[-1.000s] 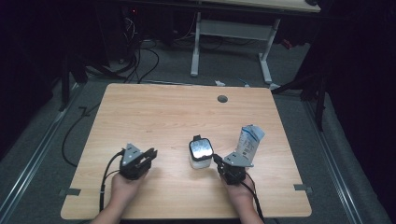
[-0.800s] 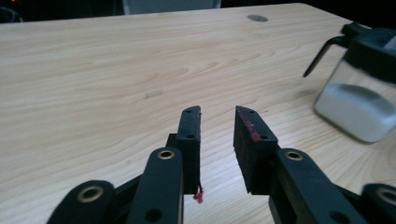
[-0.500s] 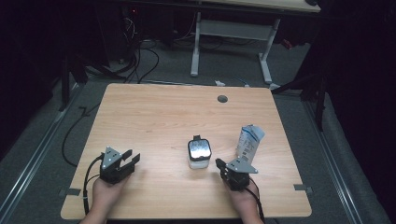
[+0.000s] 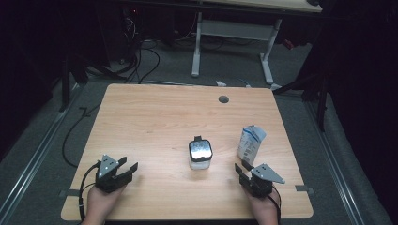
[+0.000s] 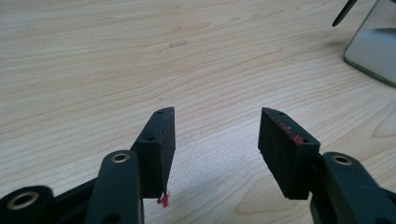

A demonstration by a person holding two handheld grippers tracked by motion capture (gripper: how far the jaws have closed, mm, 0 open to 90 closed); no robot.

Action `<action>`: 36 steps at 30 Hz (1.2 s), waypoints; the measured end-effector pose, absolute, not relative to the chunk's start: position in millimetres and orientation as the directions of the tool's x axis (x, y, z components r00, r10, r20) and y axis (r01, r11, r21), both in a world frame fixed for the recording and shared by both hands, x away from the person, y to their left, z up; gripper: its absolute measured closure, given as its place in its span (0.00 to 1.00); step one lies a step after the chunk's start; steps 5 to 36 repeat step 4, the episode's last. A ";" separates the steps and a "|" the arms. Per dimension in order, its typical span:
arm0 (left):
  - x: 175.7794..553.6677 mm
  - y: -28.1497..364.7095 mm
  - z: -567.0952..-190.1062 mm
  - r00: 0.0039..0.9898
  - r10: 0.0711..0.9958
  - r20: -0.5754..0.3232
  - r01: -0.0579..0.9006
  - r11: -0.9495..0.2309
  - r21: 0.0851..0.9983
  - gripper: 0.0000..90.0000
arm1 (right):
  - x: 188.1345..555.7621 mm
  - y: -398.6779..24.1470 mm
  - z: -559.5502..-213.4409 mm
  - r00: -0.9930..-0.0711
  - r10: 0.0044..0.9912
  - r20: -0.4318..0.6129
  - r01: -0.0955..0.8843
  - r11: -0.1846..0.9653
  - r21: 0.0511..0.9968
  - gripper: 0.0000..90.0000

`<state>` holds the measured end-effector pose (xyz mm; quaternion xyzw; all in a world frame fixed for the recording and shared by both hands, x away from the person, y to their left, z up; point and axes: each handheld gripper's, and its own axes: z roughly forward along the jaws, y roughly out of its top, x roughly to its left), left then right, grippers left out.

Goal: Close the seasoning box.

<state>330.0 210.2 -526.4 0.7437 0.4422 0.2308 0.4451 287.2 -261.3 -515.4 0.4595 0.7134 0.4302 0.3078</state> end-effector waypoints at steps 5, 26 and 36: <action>331.2 211.8 -524.9 0.502 0.863 -0.058 0.449 -0.203 0.870 0.51 | 287.9 -258.8 -519.9 -0.395 0.917 -0.052 0.405 0.225 0.886 0.71; 331.2 211.8 -524.9 0.502 0.863 -0.058 0.449 -0.203 0.870 0.51 | 287.9 -258.8 -519.9 -0.395 0.917 -0.052 0.405 0.225 0.886 0.71; 331.2 211.8 -524.9 0.502 0.863 -0.058 0.449 -0.203 0.870 0.51 | 287.9 -258.8 -519.9 -0.395 0.917 -0.052 0.405 0.225 0.886 0.71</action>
